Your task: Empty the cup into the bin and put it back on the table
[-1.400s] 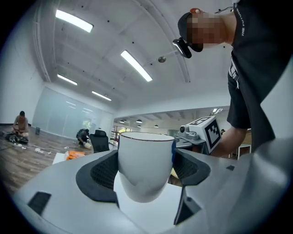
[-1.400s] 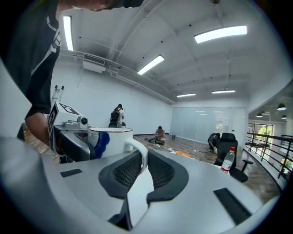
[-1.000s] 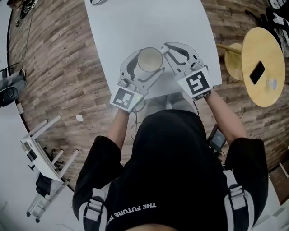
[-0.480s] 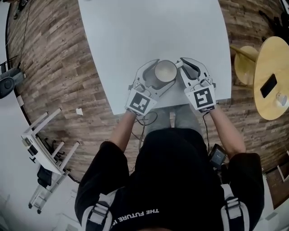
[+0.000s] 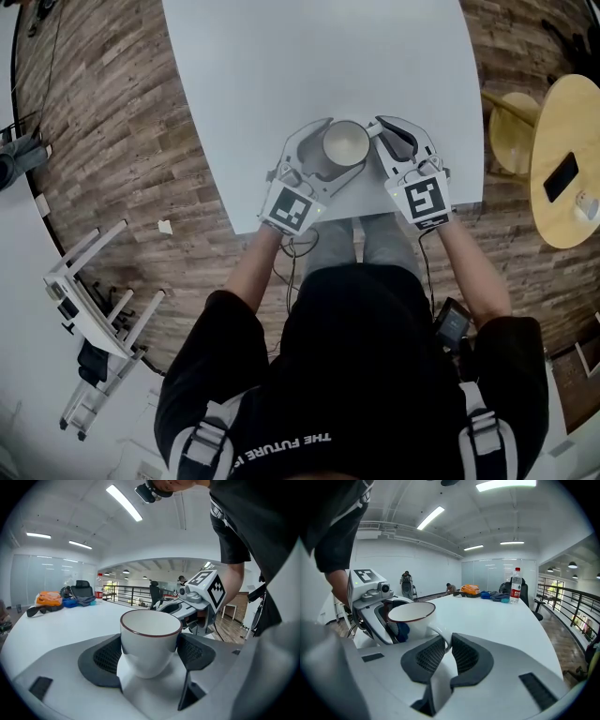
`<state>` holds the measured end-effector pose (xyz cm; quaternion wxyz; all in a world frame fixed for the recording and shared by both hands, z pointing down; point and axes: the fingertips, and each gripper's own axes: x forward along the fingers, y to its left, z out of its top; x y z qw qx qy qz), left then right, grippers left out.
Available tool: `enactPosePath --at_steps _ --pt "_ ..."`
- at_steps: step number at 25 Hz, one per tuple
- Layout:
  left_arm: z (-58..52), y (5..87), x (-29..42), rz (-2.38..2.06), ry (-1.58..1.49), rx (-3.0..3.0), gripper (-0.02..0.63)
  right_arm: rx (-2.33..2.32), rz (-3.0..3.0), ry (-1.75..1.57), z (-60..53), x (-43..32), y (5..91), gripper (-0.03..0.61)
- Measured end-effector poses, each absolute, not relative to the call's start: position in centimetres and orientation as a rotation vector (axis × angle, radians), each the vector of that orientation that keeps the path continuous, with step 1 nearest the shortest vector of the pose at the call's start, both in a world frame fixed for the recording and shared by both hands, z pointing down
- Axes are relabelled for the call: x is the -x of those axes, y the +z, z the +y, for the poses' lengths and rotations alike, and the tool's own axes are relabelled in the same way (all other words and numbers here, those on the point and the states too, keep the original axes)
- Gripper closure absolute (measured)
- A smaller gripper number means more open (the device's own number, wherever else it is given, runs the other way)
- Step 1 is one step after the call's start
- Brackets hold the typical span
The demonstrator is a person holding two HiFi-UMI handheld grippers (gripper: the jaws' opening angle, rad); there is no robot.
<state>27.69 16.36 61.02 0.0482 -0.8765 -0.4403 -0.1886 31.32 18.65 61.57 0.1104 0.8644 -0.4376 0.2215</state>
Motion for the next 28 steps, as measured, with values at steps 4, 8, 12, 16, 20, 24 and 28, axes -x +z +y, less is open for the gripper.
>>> enactPosePath --at_steps 4,8,12,16,20,24,28 --pt "16.1 60.7 -27.4 -1.343 -0.581 2.67 0.245 -2.537 -1.295 0.673 18.4 -31.1 61.3 0.528" --pt "16.1 60.7 -27.2 -1.339 -0.624 2.682 0.245 -2.533 -1.274 0.735 19.2 -30.7 61.6 0.528" --pt "15.3 59.9 -26.3 -1.317 -0.647 2.698 0.245 -2.507 -1.242 0.782 20.6 -30.0 61.5 0.525" --pt "13.8 56.6 -24.5 -1.261 -0.64 2.71 0.245 -2.482 -1.217 0.764 21.4 -28.6 58.2 0.525" --pt "12.1 50.1 -23.4 -1.144 -0.503 2.808 0.248 -2.503 -1.231 0.674 21.4 -27.5 52.2 0.525" --pt "10.4 42.9 -24.4 -0.931 -0.293 2.956 0.581 -2.57 -1.274 0.433 20.4 -28.1 44.5 0.557" --pt "9.8 40.0 -24.1 -0.832 -0.233 3.082 0.592 -2.679 -1.241 0.265 21.2 -28.2 39.1 0.561"
